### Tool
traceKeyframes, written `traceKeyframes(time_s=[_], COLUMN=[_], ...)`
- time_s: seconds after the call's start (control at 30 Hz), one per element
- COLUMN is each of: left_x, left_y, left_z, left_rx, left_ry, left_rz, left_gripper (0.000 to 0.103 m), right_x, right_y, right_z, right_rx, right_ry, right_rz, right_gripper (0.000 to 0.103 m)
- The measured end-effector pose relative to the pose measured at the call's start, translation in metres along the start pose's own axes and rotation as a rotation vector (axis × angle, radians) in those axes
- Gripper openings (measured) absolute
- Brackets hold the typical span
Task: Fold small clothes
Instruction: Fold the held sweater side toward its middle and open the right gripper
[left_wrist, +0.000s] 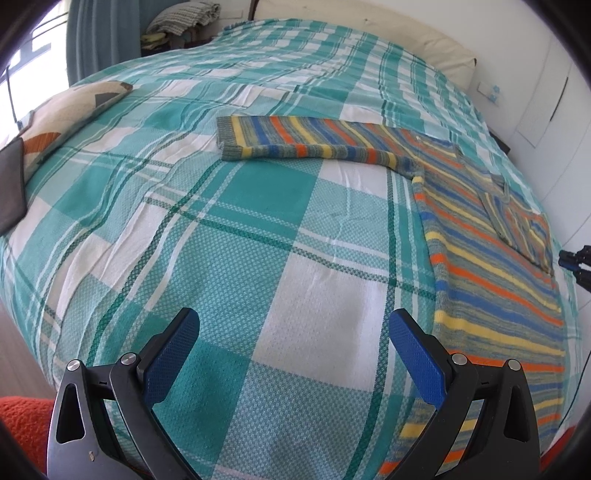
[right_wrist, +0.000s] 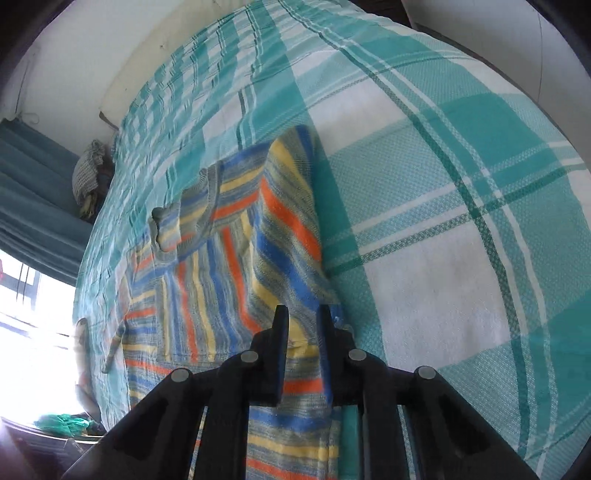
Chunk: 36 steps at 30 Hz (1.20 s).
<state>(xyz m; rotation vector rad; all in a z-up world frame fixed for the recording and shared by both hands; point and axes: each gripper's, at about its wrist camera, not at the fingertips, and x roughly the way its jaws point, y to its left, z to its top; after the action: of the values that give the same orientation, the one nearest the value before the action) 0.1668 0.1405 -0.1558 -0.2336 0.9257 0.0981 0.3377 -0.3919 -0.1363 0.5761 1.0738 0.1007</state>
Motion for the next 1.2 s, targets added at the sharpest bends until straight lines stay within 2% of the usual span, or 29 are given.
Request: traceKeyframes(time_s=[0.07,0.1,0.17,0.2,0.27,0.3,0.4,0.5,0.6,0.7,0.83,1.03,1.2], left_x=[0.003,0.004,0.005,0.006,0.005,0.004,0.001,0.005,0.009,0.011,0.014,0.010,0.006], left_y=[-0.002,-0.003,-0.007,-0.009,-0.010,-0.010,-0.006,-0.005,-0.009,-0.015,-0.020,-0.018,-0.015], left_z=[0.000,-0.001,-0.003,-0.004,-0.007,-0.008,-0.008,-0.005,-0.003,-0.006,-0.008,-0.005,-0.005], left_rx=[0.001,0.006,0.026,0.041,0.064,0.068,0.057,0.039,0.040,0.074,0.104,0.083,0.068], left_ry=[0.007,0.009,0.009,0.012,0.013,0.011,0.009,0.016,0.026,0.029,0.042,0.031,0.023], left_rz=[0.002,0.006,0.021,0.030,0.047,0.050,0.029,0.012,0.008,0.024,0.033,0.004,-0.010], left_gripper=[0.102,0.102,0.102,0.102,0.102,0.102,0.102,0.102,0.102,0.102,0.102,0.102,0.102], right_x=[-0.003,-0.002,0.007,0.014,0.028,0.032,0.023,0.012,0.008,0.018,0.052,0.011,-0.037], right_y=[0.016,0.024,0.036,0.037,0.029,0.022,0.019,0.037,0.057,0.063,0.037,0.031,0.029], right_z=[-0.002,-0.004,-0.005,-0.005,-0.002,-0.001,0.002,0.007,0.017,0.027,0.029,0.013,-0.043], right_rx=[-0.074,-0.116,-0.181,-0.195,-0.192,-0.170,-0.107,-0.193,-0.275,-0.279,-0.204,-0.168,-0.283], right_ry=[0.018,0.026,0.023,0.020,0.025,0.029,0.005,-0.015,-0.035,-0.054,0.023,-0.077,-0.088], right_rz=[0.064,0.061,-0.003,-0.045,-0.179,-0.207,-0.176,-0.191,-0.190,-0.195,-0.312,-0.235,-0.186], right_gripper=[0.022,0.024,0.035,0.037,0.037,0.029,0.030,0.030,0.035,0.041,0.041,0.042,0.050])
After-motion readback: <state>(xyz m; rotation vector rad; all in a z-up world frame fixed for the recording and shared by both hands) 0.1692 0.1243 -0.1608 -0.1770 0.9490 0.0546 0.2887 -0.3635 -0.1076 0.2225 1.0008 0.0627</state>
